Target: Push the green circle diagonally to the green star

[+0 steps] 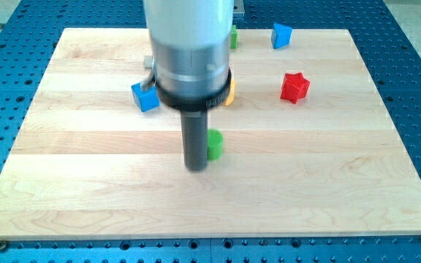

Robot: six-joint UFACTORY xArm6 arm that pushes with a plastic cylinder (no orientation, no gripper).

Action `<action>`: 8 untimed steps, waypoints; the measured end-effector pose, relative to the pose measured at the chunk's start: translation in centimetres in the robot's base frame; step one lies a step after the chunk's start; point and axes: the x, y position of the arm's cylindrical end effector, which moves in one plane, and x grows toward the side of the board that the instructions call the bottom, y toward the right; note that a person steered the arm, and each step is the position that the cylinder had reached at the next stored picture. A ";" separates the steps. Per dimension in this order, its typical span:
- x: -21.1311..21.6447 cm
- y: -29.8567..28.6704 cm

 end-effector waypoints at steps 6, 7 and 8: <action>-15.2 13.7; -13.5 12.2; -15.1 6.8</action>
